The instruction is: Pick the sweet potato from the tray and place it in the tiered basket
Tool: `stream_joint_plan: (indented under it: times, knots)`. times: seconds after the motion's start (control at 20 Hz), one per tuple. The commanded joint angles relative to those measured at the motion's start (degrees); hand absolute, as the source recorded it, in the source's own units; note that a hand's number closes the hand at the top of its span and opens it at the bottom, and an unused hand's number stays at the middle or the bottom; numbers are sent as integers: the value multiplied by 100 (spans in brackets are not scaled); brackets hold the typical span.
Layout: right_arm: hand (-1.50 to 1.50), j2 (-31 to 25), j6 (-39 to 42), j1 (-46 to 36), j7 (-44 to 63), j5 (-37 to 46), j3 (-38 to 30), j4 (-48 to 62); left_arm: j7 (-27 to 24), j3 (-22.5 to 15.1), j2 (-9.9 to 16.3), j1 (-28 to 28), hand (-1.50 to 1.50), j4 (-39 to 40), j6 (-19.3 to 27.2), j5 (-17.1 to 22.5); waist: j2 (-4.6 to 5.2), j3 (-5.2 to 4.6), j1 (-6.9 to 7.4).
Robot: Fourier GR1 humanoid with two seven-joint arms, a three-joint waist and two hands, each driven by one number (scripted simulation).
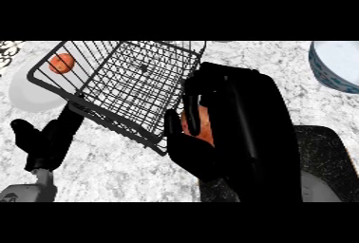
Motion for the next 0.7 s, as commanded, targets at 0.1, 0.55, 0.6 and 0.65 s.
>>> stream_joint_plan:
  times: [0.1,0.55,0.6,0.65]
  knots:
    - [150,421,-625,-1349,636,-163,-36,1652,86,-27,-84,-184,0,-23,-2,-69,-1,18,32]
    - [150,432,-1671,-1816,804,-687,446,3131,-291,-20,-194,80,0,64,-148,-158,-2,20,39]
    - [150,433,-1416,-1931,953,-817,367,2983,-149,257,67,-152,0,207,-327,18,-8,20,2]
    - [150,433,-1662,-2028,874,-782,373,3450,155,145,-13,-62,0,-272,-225,64,-7,21,70]
